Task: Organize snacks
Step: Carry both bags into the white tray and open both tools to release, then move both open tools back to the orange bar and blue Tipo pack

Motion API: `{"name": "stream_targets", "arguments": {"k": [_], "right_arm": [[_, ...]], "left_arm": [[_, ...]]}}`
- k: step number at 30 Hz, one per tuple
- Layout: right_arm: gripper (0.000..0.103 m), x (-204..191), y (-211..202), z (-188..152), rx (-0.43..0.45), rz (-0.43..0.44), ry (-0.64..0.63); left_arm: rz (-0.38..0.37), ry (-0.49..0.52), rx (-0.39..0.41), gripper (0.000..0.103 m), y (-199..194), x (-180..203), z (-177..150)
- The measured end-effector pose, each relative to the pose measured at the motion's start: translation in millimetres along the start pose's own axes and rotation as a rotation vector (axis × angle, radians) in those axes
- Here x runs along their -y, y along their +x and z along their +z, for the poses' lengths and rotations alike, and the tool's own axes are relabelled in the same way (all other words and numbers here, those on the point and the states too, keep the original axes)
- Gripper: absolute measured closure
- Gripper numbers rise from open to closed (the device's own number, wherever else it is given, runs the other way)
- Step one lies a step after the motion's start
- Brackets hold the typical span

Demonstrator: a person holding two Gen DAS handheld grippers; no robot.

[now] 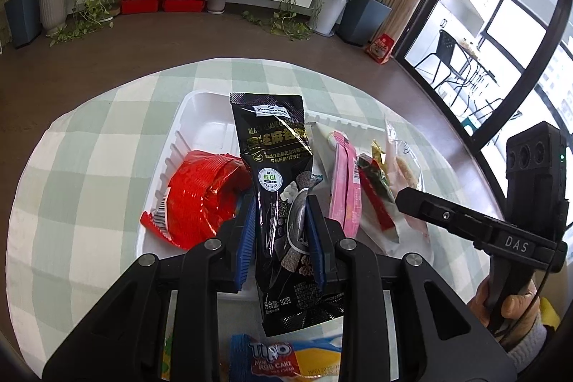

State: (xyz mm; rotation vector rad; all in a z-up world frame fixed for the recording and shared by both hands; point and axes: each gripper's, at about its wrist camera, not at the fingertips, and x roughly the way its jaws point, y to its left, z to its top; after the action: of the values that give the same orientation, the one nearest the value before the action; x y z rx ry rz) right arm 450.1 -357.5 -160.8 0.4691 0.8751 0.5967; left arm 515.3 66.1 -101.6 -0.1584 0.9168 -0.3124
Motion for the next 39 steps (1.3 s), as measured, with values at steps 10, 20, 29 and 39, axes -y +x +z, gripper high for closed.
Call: {"name": "stream_targets", "arguments": {"k": [10, 20, 29, 39], "right_arm": [[0.049, -5, 7, -6, 0.003, -0.074, -0.088], [0.04, -32, -17, -14, 0.08, -0.145, -0.262], [0.035, -77, -31, -65, -0.049, -0.002, -0.55], [0.035, -101, 6, -105, -0.212, 0.018, -0.712]], "left_arm": [[0.044, 0.032, 0.006, 0.076, 22, 0, 5], [0.036, 0.028, 0.115, 0.064, -15, 3, 11], [0.029, -0.042, 0.171, 0.063, -79, -14, -34], [0.029, -0.155, 0.142, 0.063, -108, -39, -94]]}}
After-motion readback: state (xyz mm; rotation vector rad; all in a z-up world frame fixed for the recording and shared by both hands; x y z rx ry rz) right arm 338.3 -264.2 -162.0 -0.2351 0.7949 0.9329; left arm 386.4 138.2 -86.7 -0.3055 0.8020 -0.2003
